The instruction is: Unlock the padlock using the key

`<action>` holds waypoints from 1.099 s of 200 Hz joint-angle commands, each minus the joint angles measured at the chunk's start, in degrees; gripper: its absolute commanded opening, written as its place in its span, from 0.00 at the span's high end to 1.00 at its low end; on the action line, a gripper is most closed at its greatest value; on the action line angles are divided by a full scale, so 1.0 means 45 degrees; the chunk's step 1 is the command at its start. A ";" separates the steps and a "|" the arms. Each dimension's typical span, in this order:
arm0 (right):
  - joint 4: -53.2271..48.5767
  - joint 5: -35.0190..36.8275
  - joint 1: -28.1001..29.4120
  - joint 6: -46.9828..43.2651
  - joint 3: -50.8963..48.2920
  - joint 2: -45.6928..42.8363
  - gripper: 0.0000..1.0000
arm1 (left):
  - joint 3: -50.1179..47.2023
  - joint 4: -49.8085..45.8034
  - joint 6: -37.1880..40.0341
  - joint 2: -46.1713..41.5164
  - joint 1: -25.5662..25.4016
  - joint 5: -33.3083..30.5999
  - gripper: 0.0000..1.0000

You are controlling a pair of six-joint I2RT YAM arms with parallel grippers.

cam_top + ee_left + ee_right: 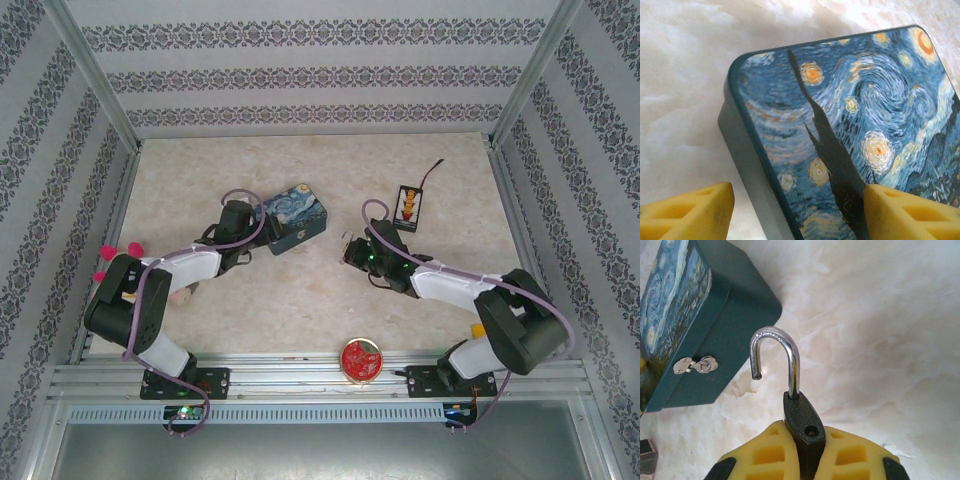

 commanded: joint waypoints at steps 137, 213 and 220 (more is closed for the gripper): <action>-0.5300 0.0530 -0.0056 -0.2786 0.1173 -0.1108 1.00 | 0.3528 0.1053 -0.0678 0.3321 0.1695 0.4267 0.24; -0.5194 0.0060 -0.0300 -0.2986 0.1630 -0.0306 1.00 | 0.5737 0.0775 -0.0767 0.4940 0.1720 0.4803 0.22; -0.5187 0.0014 -0.0300 -0.3000 0.1650 -0.0255 1.00 | 0.5915 0.0719 -0.0767 0.5046 0.1724 0.4860 0.22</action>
